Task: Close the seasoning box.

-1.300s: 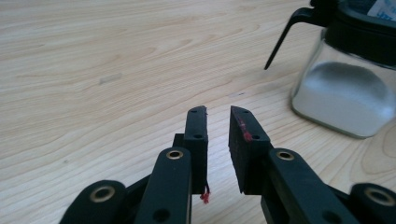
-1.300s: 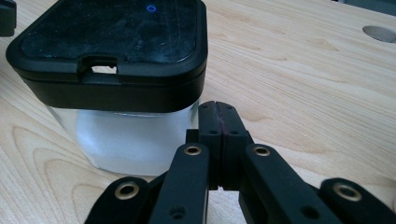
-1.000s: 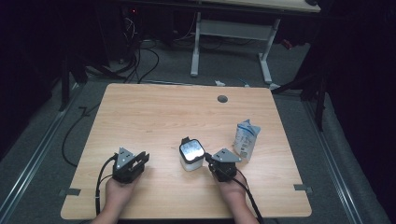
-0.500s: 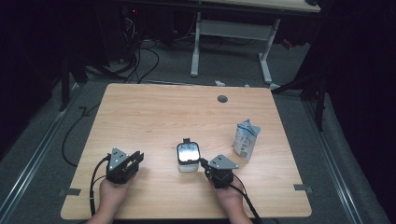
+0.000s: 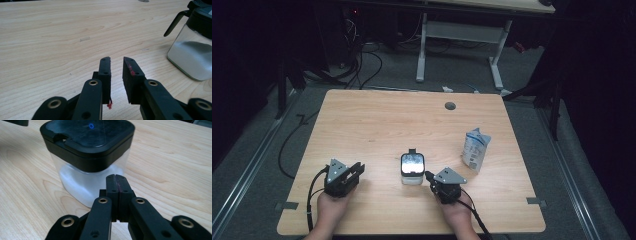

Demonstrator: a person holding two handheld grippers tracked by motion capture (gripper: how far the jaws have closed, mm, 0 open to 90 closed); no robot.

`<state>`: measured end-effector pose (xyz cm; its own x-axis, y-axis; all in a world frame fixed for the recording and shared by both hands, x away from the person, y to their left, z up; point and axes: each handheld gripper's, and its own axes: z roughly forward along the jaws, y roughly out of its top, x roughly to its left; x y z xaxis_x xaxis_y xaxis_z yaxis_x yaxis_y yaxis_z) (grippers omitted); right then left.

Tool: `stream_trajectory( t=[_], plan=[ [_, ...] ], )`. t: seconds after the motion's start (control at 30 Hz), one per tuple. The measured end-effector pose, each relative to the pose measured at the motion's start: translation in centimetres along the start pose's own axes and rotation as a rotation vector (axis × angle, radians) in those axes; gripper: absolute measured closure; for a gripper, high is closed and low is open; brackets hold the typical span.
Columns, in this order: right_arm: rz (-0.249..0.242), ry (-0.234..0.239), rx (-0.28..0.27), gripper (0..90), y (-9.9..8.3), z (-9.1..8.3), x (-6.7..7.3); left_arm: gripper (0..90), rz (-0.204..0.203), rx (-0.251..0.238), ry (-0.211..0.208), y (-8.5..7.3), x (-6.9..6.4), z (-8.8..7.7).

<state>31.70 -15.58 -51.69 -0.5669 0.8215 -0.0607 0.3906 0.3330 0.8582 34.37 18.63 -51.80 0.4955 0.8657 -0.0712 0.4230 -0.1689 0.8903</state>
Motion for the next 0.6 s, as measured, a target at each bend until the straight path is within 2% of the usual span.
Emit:
stream_trajectory(
  t=[0.17, 0.3, 0.47, 0.57, 0.6],
  plan=[
    [0.025, -0.024, -0.003, 86.1, -0.3, -0.7, -1.1, 74.5, -0.004, 0.004, 0.022, -0.2, 1.1, -0.5],
    [0.043, -0.071, 0.008, 81.1, -1.2, -1.9, -3.0, 70.2, -0.006, 0.011, 0.062, -0.4, 2.9, -1.3],
    [0.110, -0.138, -0.001, 73.5, -3.2, -5.2, -6.7, 63.1, -0.029, 0.023, 0.108, -1.0, 5.6, -2.7],
    [0.149, -0.203, -0.010, 67.7, -4.6, -7.7, -8.8, 59.5, -0.038, 0.028, 0.131, -1.6, 6.8, -3.5],
    [0.159, -0.234, -0.012, 65.7, -5.3, -8.7, -9.7, 57.7, -0.046, 0.031, 0.127, -1.8, 7.1, -3.6]
  ],
)
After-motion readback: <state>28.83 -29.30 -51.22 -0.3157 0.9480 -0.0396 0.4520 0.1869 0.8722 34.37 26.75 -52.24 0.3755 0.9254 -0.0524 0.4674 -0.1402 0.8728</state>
